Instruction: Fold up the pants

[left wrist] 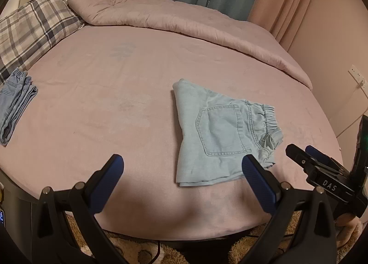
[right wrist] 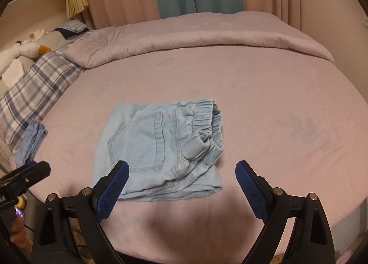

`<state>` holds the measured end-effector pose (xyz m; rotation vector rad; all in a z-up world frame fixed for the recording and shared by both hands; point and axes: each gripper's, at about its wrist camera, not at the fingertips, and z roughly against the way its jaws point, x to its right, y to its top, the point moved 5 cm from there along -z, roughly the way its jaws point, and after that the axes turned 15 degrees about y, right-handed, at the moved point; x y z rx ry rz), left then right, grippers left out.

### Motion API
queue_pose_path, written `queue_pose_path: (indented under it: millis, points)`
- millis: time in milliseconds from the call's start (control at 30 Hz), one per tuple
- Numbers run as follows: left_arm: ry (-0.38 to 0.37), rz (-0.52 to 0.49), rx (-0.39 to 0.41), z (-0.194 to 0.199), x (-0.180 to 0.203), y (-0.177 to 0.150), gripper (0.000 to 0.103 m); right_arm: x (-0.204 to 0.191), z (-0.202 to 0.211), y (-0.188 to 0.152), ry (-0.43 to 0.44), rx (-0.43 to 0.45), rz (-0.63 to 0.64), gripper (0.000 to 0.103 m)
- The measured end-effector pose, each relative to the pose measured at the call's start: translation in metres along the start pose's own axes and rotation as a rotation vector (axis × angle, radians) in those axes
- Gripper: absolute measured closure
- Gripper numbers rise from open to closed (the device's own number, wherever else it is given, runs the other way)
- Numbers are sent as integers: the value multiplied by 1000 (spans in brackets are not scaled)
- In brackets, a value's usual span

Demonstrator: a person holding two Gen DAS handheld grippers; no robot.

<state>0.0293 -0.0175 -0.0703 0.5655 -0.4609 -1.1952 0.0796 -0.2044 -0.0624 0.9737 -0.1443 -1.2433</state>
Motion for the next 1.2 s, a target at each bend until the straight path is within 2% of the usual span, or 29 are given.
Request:
queue_pose_path:
  millis: [1200]
  points:
    - [22,-7,-5,0,8,-3,1,1,-1,0,-17,3,4,10]
